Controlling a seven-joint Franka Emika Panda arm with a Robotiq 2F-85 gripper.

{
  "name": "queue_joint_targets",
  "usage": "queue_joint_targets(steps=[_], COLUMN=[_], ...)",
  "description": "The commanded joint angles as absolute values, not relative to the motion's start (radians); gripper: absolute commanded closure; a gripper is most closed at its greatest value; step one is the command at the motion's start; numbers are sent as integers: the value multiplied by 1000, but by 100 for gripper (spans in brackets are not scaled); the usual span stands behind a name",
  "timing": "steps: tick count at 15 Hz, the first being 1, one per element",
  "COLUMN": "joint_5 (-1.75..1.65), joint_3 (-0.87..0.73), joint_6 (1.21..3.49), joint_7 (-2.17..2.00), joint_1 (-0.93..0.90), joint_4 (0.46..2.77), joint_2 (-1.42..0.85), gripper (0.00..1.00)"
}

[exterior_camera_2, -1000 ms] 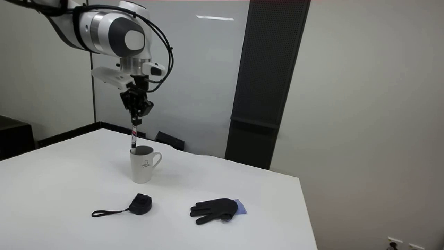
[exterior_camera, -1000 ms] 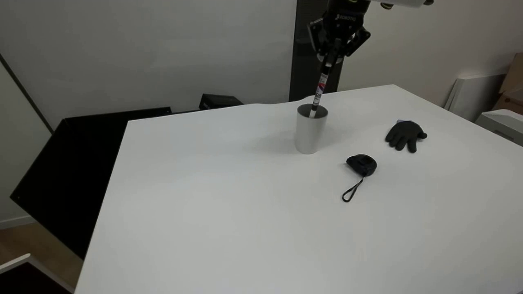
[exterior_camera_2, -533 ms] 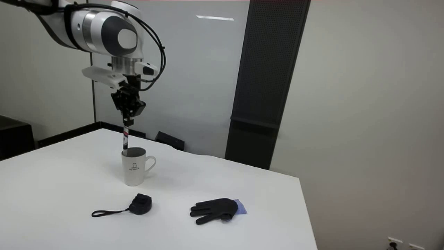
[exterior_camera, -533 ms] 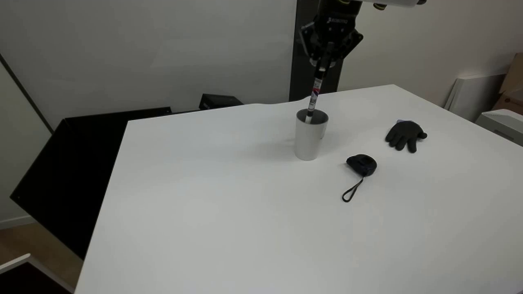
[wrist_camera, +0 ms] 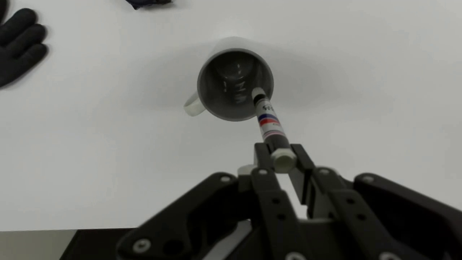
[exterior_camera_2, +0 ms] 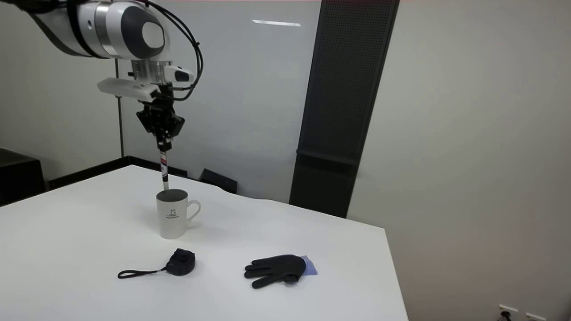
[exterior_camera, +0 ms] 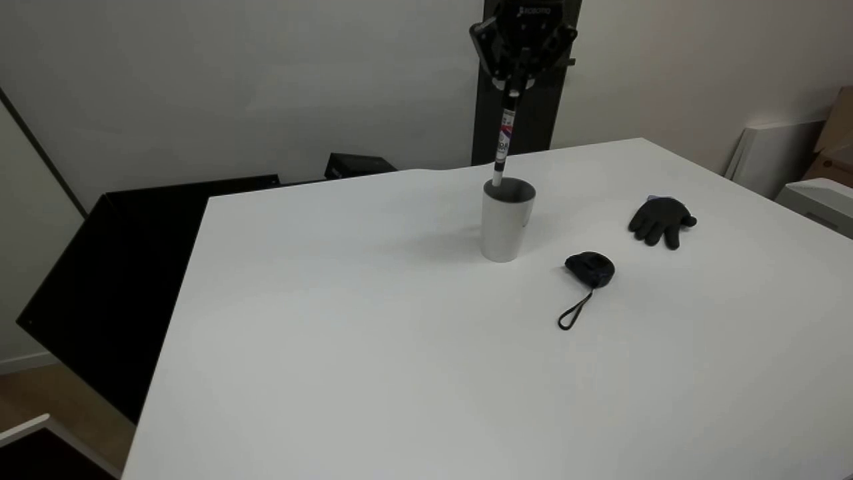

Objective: Put the marker inside the mug cup then put it back on the table

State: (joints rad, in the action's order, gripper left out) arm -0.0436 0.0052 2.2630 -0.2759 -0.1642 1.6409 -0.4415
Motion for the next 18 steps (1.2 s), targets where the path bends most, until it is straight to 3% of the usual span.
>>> queue_joint_targets(steps=[1,18], joint_5=[-59,80], joint_3=[10,77], joint_6=[2213,2085], joint_7=[-302,-260], joint_1=[-180,-194], joint_4=[1587,1719], joint_2=[-437,-554], gripper=[93,93])
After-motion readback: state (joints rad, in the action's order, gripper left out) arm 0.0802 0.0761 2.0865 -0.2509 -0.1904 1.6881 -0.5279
